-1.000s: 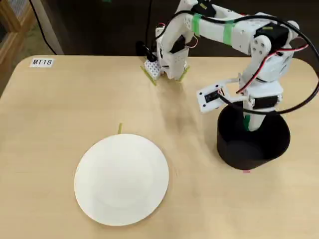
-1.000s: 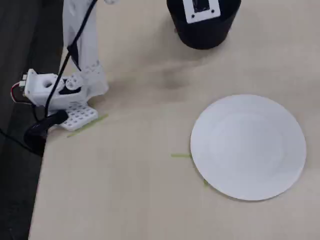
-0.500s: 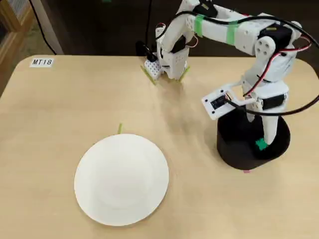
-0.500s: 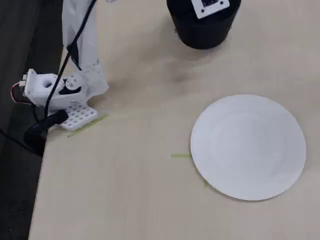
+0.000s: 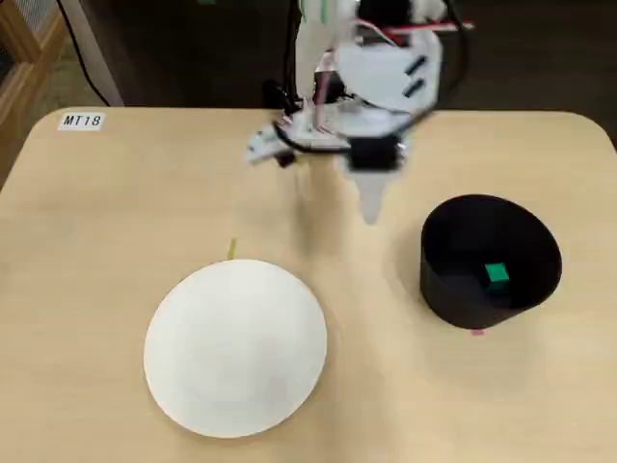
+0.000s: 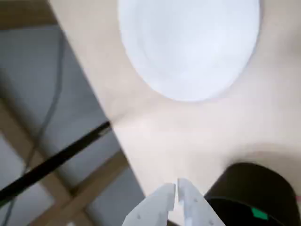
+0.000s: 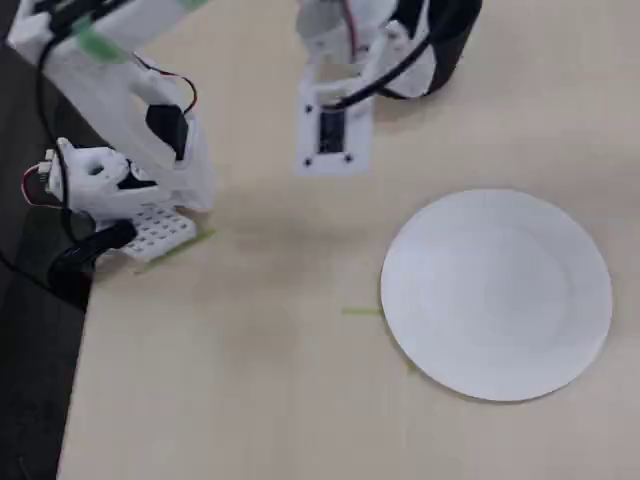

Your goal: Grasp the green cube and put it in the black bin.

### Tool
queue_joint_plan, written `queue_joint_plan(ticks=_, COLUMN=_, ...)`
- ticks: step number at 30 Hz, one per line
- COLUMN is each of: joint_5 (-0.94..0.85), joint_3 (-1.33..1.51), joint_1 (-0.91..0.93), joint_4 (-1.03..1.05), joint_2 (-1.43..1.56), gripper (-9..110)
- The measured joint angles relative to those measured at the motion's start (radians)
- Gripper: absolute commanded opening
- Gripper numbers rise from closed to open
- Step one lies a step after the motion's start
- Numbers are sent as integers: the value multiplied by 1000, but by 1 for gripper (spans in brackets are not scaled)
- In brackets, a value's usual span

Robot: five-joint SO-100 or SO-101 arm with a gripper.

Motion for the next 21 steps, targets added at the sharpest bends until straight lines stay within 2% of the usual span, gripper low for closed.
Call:
queue_joint_plan(ticks=6, joint_5=-43, joint_3=713, joint_1=-67, joint_4=-253, joint_2=690, gripper=0)
queue_joint_plan(ticks=10, joint_5=-54, joint_3=1057, joint_1=-71, joint_4=-259, joint_2=1058, gripper=0)
queue_joint_plan(ticks=21, joint_5=-89, joint_3=1310, joint_1=-109, joint_4=-265, joint_2=1138, gripper=0)
